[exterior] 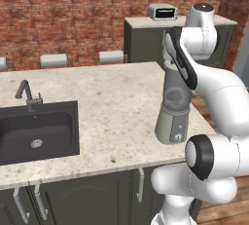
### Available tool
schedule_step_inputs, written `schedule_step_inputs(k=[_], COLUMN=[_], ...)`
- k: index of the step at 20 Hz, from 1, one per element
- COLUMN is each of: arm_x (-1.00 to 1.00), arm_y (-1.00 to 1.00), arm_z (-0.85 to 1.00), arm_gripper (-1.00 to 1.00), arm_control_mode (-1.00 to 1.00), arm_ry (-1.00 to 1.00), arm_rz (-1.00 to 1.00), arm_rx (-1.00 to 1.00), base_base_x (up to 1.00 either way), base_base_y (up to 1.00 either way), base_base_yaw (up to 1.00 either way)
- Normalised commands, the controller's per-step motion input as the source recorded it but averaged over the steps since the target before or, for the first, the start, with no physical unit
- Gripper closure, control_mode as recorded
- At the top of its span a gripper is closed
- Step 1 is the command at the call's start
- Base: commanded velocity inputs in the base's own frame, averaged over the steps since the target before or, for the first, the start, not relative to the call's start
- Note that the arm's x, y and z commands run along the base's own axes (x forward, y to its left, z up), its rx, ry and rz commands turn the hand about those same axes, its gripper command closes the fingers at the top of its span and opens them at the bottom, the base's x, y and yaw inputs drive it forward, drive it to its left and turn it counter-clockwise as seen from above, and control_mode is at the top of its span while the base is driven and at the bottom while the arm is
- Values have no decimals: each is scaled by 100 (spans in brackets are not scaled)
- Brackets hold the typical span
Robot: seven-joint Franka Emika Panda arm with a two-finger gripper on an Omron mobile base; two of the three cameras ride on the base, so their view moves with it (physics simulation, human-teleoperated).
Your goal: Open the blender lid, put the mango in the blender, close the lid, and start the blender.
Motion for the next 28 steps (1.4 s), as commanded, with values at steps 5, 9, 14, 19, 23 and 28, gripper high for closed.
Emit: schedule_step_inputs(k=[5,9,14,19,23,28], arm_x=[0,0,0,0,-6,-6], arm_y=[2,10,2,0,0,0], arm_z=[-3,-26,-17,6,23,14], arm_gripper=[-100,-100,-100,-100,-100,-100], arm_control_mode=[-100,-100,-100,-100,-100,-100], arm_ry=[0,0,0,0,0,0], arm_rz=[0,0,0,0,0,0], arm_rx=[0,-1,0,0,0,0], base_base_x=[0,0,0,0,0,0], base_base_y=[0,0,0,0,0,0], base_base_yaw=[0,0,0,0,0,0])
